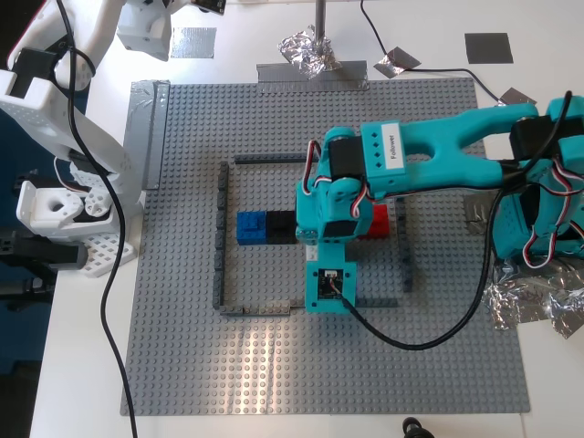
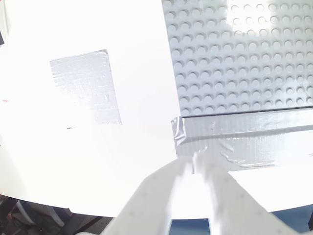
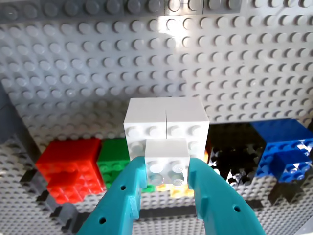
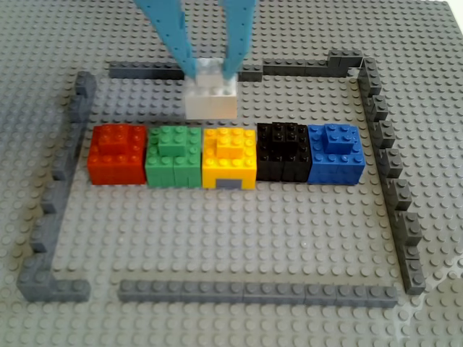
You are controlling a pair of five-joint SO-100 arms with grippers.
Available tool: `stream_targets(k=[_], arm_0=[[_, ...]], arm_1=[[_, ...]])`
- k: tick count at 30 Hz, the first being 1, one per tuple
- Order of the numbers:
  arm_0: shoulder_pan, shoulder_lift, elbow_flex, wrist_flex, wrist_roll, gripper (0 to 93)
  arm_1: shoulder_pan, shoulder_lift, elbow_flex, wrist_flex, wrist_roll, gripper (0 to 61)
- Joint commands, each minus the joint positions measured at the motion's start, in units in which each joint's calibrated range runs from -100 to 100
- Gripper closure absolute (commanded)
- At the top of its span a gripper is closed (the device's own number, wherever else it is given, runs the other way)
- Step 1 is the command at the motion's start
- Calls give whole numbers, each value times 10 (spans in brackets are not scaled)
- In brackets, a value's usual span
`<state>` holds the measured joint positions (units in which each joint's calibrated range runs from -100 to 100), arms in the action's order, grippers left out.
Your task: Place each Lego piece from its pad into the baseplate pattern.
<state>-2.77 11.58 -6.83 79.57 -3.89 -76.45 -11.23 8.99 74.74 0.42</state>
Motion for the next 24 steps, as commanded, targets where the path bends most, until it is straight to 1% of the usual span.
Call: stream_targets(k=[1, 10, 24], arm_0=[[-2, 10, -43, 1, -2, 927], [1, 44, -75, 1, -2, 927], [4, 64, -81, 0, -4, 927]], arm_1=[[-6, -30, -7, 1, 0, 612], [-9, -26, -5, -2, 0, 612], [-11, -27, -1, -2, -1, 612]])
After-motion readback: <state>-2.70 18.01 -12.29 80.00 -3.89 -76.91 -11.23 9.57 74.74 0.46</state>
